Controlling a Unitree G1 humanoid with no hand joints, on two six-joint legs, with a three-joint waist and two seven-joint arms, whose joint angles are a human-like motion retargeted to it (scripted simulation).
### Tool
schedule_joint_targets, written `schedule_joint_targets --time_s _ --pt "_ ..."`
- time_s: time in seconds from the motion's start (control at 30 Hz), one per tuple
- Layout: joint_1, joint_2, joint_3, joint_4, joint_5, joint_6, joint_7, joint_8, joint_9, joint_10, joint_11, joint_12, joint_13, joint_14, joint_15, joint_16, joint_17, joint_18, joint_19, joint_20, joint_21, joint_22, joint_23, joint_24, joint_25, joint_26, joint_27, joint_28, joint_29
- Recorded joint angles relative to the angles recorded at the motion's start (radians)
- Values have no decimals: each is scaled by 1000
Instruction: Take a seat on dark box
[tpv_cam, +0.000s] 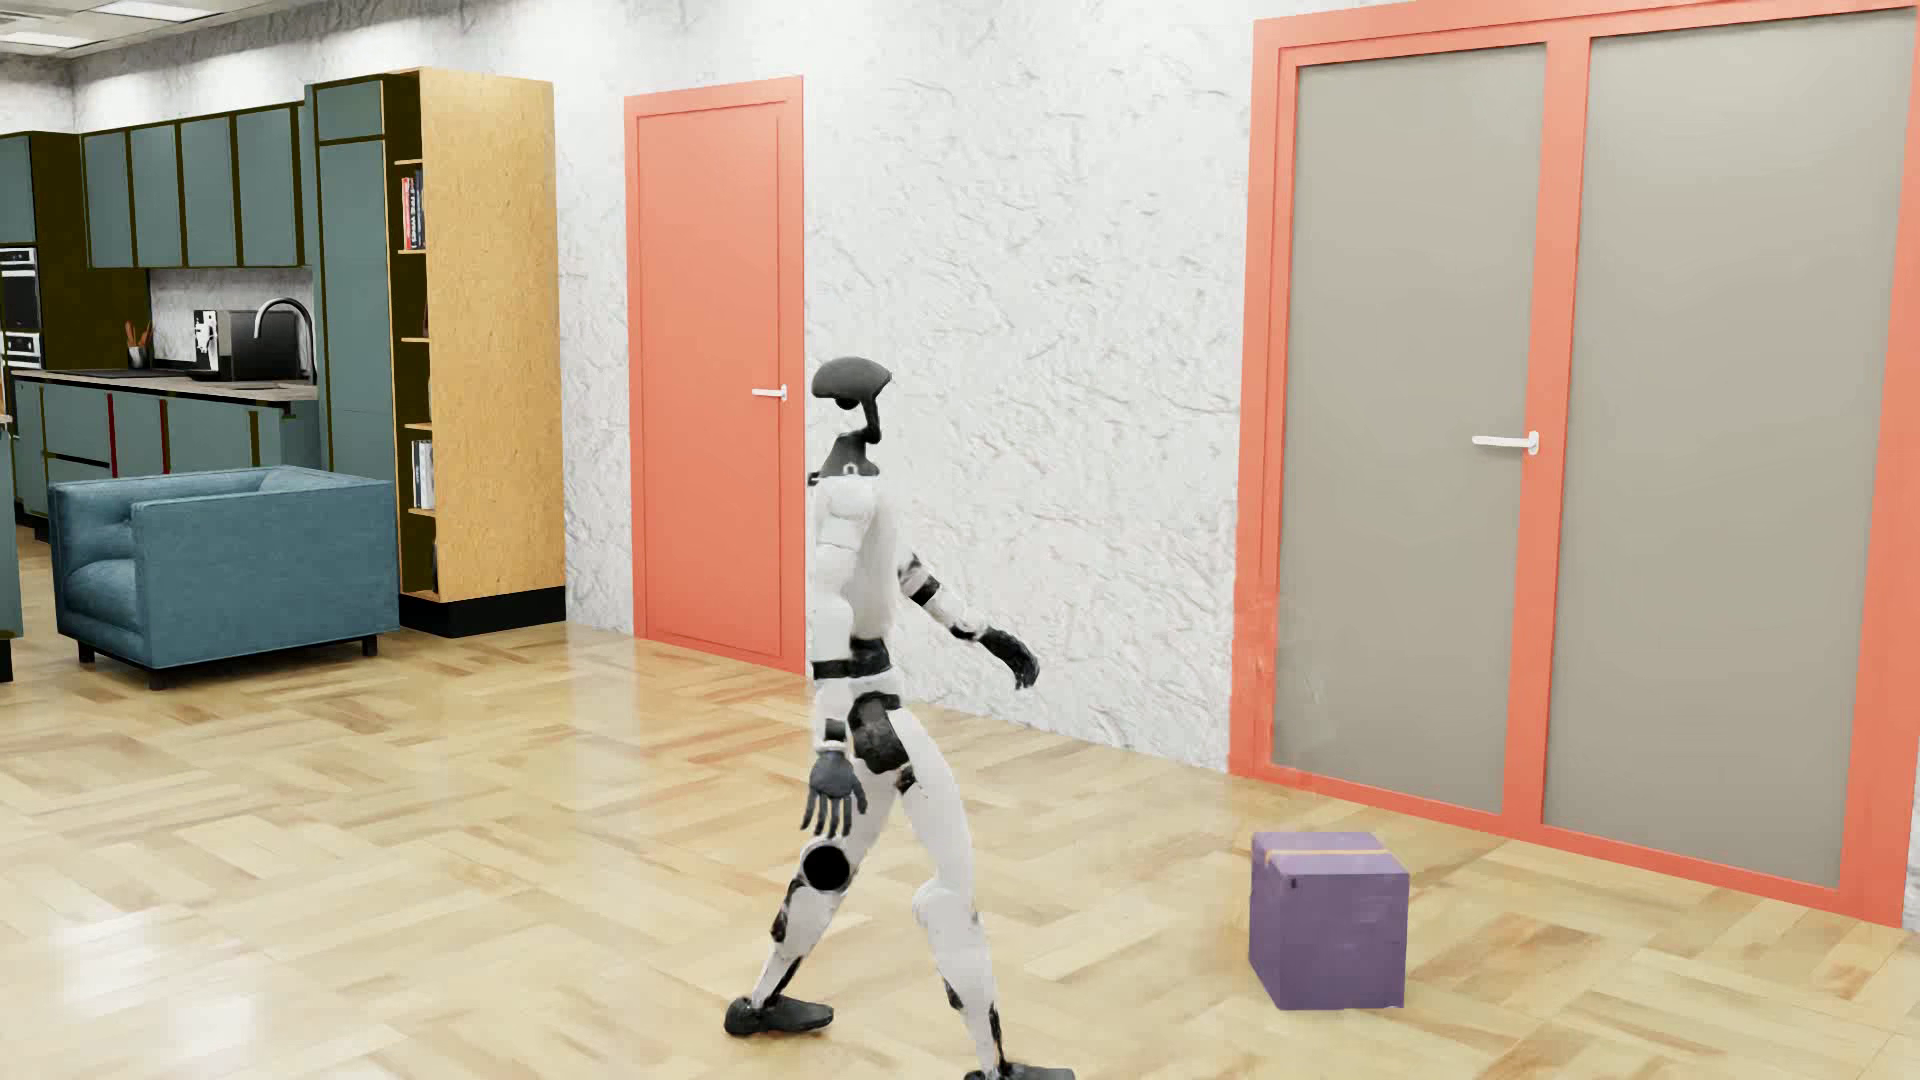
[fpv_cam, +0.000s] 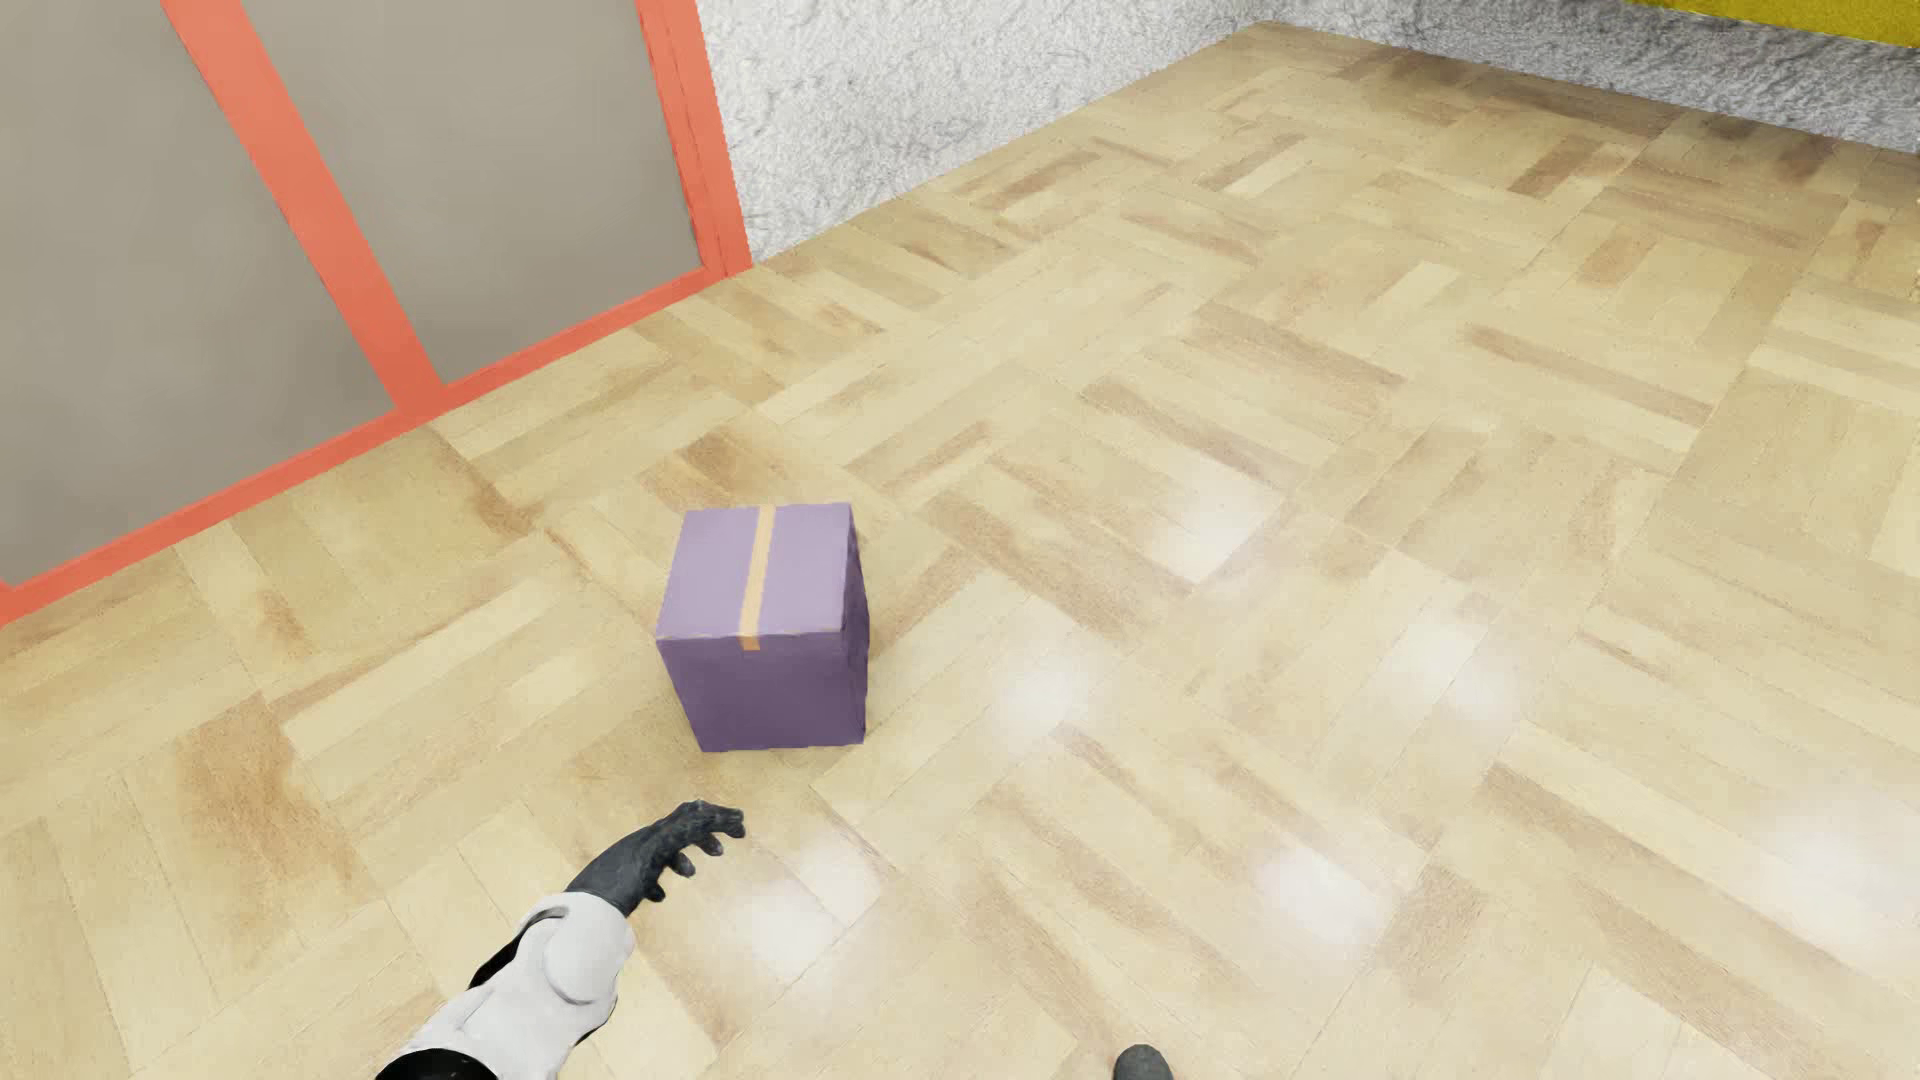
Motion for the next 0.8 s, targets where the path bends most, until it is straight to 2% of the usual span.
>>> schedule_joint_targets --time_s 0.03,0.07,0.1,0.13,0.17,0.2,0.23,0.27,0.3,0.33,0.37,0.4,0.43,0.47,0.5,0.53,0.57,0.6,0.63,0.67,0.7,0.73,0.77,0.8 --pt "41 -1 -2 8 -24 -7 -10 66 -6 20 20 -3 36 -27 38 0 -7 -25 76 -5 -6 -28 1 8 27 7 -3 25 -12" --pt "56 -9 -10 40 -9 -7 -19 52 3 82 129 5 47 -44 87 3 -5 -57 119 -9 -29 -60 10 17 12 -11 -27 -11 17" --pt "24 -23 -8 71 -2 7 -39 14 -9 188 217 22 45 -65 82 -15 -10 -64 92 26 -41 -76 19 64 -9 7 -19 -28 26" --pt "-11 24 -2 100 11 16 -53 -7 12 343 255 42 22 -17 16 -36 -13 -102 80 57 -29 -56 35 55 -51 -21 -36 -25 13" --pt "-94 111 21 137 5 4 -63 -45 31 571 237 56 2 70 -23 -56 2 -158 61 49 -34 5 35 74 -74 -19 -51 -13 20" --pt "-219 154 50 161 9 -2 -97 -46 22 784 211 84 -30 144 -47 -53 5 -201 36 51 -12 13 22 53 -89 -20 -30 -68 35" --pt "-345 197 68 168 11 0 -96 -69 35 971 201 94 -75 172 -88 -71 -11 -142 21 60 13 70 1 123 -131 6 -57 -63 9" --pt "-441 246 94 162 20 -11 -91 -108 45 1070 181 112 -123 141 -95 -79 -35 -89 -32 92 37 112 -37 125 -159 -2 -52 -117 50" --pt "-541 302 109 158 31 -20 -105 -115 67 1104 143 135 -179 135 -107 -91 -52 -77 -61 106 77 155 -56 160 -157 27 -82 -84 55" --pt "-613 365 136 153 48 -16 -98 -143 85 1087 91 159 -246 106 -134 -108 -84 -124 -60 144 103 217 -51 159 -185 32 -102 -79 53" --pt "-673 415 157 132 58 -12 -116 -155 87 990 42 196 -291 91 -142 -121 -112 -139 -81 170 148 258 -61 140 -167 38 -77 -75 28" --pt "-702 479 176 108 73 -9 -124 -168 94 836 -23 217 -339 88 -152 -125 -155 -121 -73 201 160 302 -77 134 -147 47 -112 -66 39" --pt "-682 522 188 92 82 -2 -116 -176 86 624 -39 259 -363 123 -179 -121 -196 -87 -78 225 194 325 -85 125 -153 61 -86 -67 -11" --pt "-616 584 190 30 111 9 -28 -197 103 409 -49 290 -389 202 -210 -102 -234 38 -91 232 192 330 -101 129 -123 46 -161 -55 42" --pt "-588 599 183 -50 142 34 74 -233 102 291 -18 320 -413 287 -250 -94 -269 197 -113 273 176 333 -112 149 -102 60 -156 -41 31" --pt "-569 590 168 -85 165 45 93 -227 101 258 41 341 -444 259 -268 -71 -289 260 -142 306 167 321 -103 151 -84 51 -164 -62 21" --pt "-566 613 163 -83 196 34 32 -203 95 279 34 357 -419 236 -228 -35 -287 274 -147 283 129 316 -129 137 -78 74 -151 -49 14" --pt "-524 506 167 -96 162 -6 -21 -176 98 244 298 362 -401 260 -244 -4 -253 246 -112 286 130 318 -140 108 -38 71 -136 -39 -28" --pt "-441 393 155 -121 101 -15 -12 -135 115 168 601 369 -397 247 -252 0 -231 261 -3 306 151 311 -128 78 -11 76 -124 -37 -40" --pt "-426 295 129 -117 58 -6 22 -163 136 194 856 347 -416 198 -262 5 -222 264 63 306 131 309 -115 88 -4 100 -112 -20 -19" --pt "-441 201 108 -83 52 8 9 -205 122 227 1011 318 -389 144 -290 26 -213 216 35 279 105 299 -130 60 -36 55 -125 -33 0" --pt "-410 155 102 -85 10 4 -3 -189 131 234 1101 293 -344 118 -338 22 -185 207 16 237 104 290 -139 61 -44 62 -130 -20 5" --pt "-400 99 97 -73 17 5 -32 -112 146 254 1125 244 -314 105 -361 5 -145 181 11 216 104 275 -152 17 -42 56 -140 5 -14" --pt "-389 52 80 -62 32 -2 -68 -54 153 250 1080 211 -298 100 -304 -4 -95 152 -23 203 122 246 -137 24 -49 44 -143 13 -14"
